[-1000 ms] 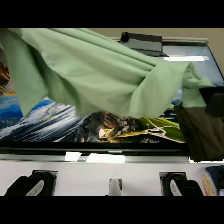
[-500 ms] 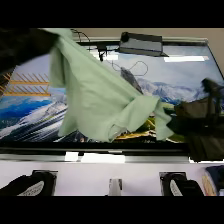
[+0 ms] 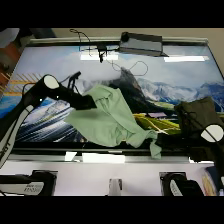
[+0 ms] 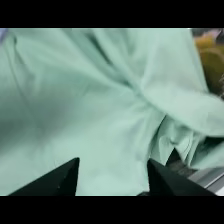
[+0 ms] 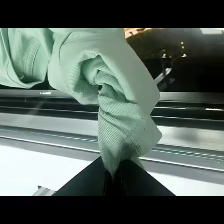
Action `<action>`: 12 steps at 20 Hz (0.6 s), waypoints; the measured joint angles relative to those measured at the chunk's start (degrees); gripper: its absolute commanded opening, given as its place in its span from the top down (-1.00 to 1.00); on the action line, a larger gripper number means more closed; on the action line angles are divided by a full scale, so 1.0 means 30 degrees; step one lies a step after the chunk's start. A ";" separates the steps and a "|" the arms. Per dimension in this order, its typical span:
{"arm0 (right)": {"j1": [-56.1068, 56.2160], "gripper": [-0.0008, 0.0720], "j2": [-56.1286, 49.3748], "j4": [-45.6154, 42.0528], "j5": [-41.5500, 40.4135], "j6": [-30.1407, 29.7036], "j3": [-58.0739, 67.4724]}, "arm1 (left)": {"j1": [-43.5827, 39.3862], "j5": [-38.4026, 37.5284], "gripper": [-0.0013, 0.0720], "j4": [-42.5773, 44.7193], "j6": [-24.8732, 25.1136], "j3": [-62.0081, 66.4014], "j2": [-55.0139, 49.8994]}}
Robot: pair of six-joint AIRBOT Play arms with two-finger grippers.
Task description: Fold the shirts.
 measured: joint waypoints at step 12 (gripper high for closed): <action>0.0000 0.91 0.0007 0.0197 -0.1443 -0.0007 -0.0321 | -0.1494 0.6331 -0.93 -0.5515 -0.2659 -1.3777 0.5311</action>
